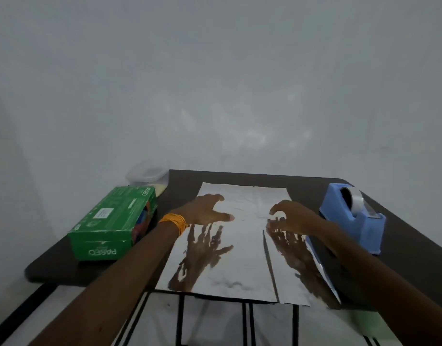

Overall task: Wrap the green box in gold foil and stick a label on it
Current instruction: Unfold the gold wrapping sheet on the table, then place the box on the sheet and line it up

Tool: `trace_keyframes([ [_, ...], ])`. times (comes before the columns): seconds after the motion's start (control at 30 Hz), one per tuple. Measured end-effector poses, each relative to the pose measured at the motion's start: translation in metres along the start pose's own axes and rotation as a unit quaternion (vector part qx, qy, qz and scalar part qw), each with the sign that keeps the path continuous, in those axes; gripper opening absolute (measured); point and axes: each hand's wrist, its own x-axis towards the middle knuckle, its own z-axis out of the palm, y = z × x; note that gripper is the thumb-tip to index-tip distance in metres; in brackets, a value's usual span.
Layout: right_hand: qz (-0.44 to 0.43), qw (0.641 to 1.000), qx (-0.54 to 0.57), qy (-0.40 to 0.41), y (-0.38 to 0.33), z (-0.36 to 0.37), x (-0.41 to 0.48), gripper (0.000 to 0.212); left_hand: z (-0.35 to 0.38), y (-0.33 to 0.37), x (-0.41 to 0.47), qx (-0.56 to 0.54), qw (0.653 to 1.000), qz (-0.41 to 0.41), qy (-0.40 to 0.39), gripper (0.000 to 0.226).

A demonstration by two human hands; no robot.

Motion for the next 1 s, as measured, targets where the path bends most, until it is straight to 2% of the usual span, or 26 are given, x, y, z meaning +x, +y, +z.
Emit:
trace_keyframes([
  [0.07,-0.018,0.999,0.033,0.032,-0.015,-0.001,-0.001,0.048,-0.023,-0.008,-0.023,-0.027,0.999,-0.005,0.046,0.090],
  [0.13,-0.032,0.994,0.093,0.044,-0.038,-0.002,0.001,0.053,-0.045,-0.019,-0.048,-0.028,0.991,-0.028,0.124,0.094],
  [0.23,-0.053,0.989,0.133,0.037,-0.088,0.004,0.007,0.051,-0.071,-0.044,-0.087,0.067,0.963,-0.143,0.217,0.105],
  [0.3,-0.067,0.987,0.147,0.023,-0.121,0.010,0.011,0.045,-0.079,-0.064,-0.107,0.097,0.945,-0.252,0.186,0.118],
  [0.4,-0.090,0.984,0.155,0.012,-0.167,0.019,0.014,0.043,-0.074,-0.091,-0.126,0.062,0.932,-0.337,0.117,0.142],
  [0.5,-0.101,0.980,0.169,0.015,-0.197,0.027,0.013,0.043,-0.068,-0.099,-0.135,0.021,0.922,-0.350,0.165,0.125],
  [0.63,-0.084,0.954,0.283,0.060,-0.208,0.025,0.006,0.045,-0.073,-0.089,-0.141,0.002,0.927,-0.299,0.228,0.105],
  [0.73,-0.030,0.895,0.442,0.048,-0.204,0.011,0.000,0.050,-0.083,-0.072,-0.135,-0.038,0.953,-0.184,0.237,0.091],
  [0.83,0.028,0.818,0.573,0.020,-0.191,-0.009,-0.007,0.052,-0.093,-0.040,-0.126,-0.021,0.984,-0.050,0.172,0.091],
  [0.9,0.044,0.781,0.622,0.021,-0.173,-0.020,-0.013,0.041,-0.091,-0.018,-0.116,-0.009,0.994,0.024,0.110,0.085],
  [1.0,0.085,0.778,0.620,0.055,-0.135,-0.026,-0.021,0.039,-0.079,0.000,-0.093,-0.002,0.994,0.088,0.067,0.080],
])
